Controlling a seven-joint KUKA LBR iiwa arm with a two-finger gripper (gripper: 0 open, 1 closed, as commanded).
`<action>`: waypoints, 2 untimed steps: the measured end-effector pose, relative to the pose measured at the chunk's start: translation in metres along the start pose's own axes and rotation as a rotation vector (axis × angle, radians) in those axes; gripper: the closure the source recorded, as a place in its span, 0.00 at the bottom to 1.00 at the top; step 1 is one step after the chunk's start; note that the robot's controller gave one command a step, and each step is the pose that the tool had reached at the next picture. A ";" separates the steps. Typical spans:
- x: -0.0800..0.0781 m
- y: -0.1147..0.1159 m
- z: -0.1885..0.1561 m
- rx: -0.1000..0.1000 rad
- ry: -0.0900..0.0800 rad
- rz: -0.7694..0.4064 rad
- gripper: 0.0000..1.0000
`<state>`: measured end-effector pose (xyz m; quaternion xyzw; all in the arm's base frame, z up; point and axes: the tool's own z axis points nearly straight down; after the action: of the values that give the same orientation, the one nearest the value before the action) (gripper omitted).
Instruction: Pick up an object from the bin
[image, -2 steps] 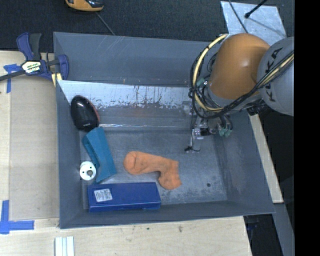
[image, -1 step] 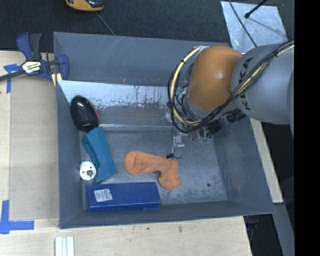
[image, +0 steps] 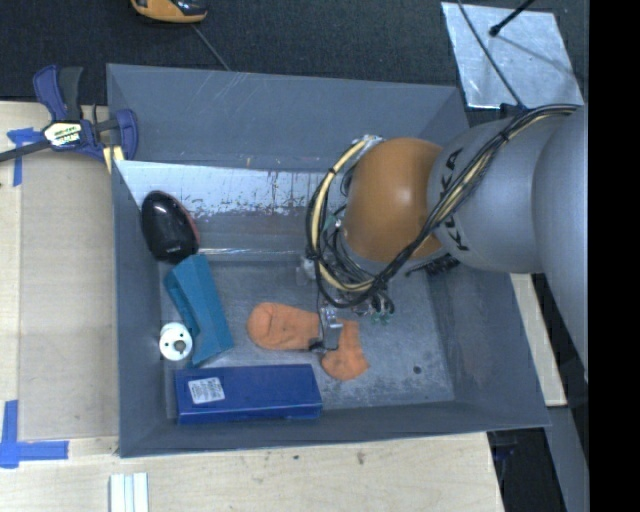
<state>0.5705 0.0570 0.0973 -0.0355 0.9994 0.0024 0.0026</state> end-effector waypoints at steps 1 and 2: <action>-0.014 0.009 0.026 0.004 -0.001 0.132 1.00; -0.014 0.009 0.026 0.004 -0.001 0.132 1.00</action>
Offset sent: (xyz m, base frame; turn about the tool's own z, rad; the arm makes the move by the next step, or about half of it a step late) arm 0.0000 0.0000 0.0000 0.0000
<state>0.5843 0.0668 0.0713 0.0304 0.9995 0.0006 0.0029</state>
